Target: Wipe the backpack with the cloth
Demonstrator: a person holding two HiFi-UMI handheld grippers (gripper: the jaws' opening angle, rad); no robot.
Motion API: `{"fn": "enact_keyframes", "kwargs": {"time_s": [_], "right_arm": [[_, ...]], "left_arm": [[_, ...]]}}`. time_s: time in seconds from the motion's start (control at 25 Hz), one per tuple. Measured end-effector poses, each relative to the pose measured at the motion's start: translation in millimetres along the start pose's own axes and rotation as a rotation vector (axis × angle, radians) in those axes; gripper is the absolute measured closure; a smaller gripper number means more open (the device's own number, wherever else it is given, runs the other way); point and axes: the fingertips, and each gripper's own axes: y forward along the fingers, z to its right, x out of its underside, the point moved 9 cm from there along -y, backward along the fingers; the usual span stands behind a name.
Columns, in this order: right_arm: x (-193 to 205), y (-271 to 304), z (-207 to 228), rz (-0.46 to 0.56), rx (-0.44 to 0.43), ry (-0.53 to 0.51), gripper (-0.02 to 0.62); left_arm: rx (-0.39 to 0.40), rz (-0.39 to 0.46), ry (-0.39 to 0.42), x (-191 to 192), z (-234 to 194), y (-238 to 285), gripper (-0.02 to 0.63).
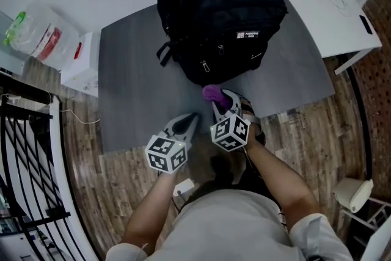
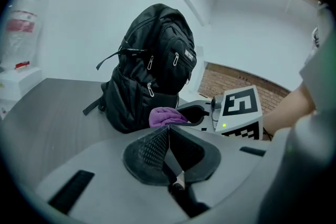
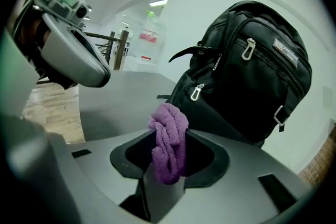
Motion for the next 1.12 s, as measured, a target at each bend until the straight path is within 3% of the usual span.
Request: {"fn": "enact_keyframes", "kwargs": {"time_s": [0.28,0.56,0.8,1.12], "right_arm": [[-3.0,23.6,-11.3,0.019,-0.095,-0.065,0.436],[2.2,48.5,5.1,0.028,-0.135,-0.128,0.436],[20.8,44.7,22.9,0.038,-0.127,-0.179,0.436],[66.8,38.7,72.1,-0.065,-0.041,-0.101,0.436]], "left_arm": [[-0.065,0.001,-0.018,-1.4,-2.6,-1.6,0.6],[-0.105,-0.028,-0.036,-5.6,-3.8,7.8,0.6],[-0.072,-0.048,-0.033,-10.1,1.8,32.1,0.6],[0.013,-0.08,-0.018,-15.7,17.1,72.2,0.6]]}}
